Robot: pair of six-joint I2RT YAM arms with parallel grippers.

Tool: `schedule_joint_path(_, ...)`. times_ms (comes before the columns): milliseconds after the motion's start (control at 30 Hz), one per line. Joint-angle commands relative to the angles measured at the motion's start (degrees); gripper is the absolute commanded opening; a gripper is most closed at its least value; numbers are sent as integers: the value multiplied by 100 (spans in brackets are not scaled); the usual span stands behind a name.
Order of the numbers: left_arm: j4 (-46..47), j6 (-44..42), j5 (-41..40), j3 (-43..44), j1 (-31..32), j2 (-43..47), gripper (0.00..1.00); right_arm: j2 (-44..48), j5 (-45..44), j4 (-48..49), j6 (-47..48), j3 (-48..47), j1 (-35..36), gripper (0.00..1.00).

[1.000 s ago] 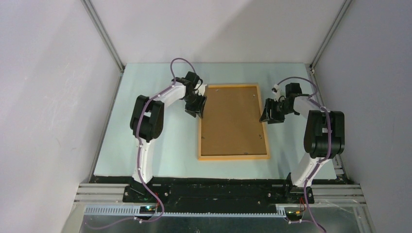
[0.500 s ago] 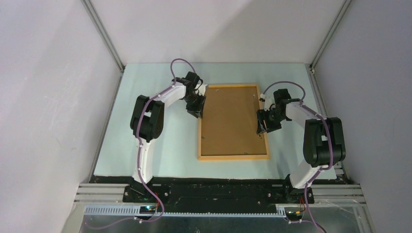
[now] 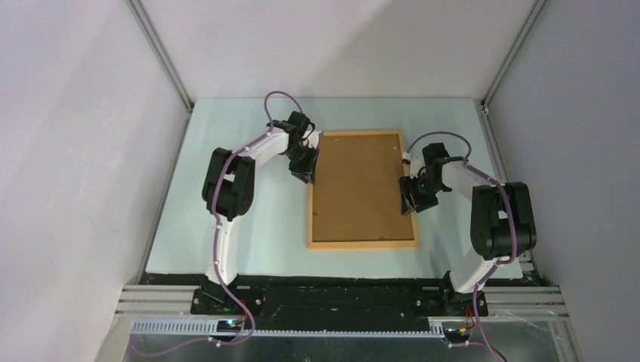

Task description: Put the photo into the frame

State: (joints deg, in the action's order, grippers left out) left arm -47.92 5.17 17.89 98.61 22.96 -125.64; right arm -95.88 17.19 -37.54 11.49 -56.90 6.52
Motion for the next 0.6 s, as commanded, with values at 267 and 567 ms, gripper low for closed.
schedule_joint_path(267,31,-64,23,85,-26,-68,17,130,-51,151,-35,17,33,55)
schedule_joint_path(567,34,-84,13,62,-24,-28,16,-66,-44,224,-163,-143,30,54)
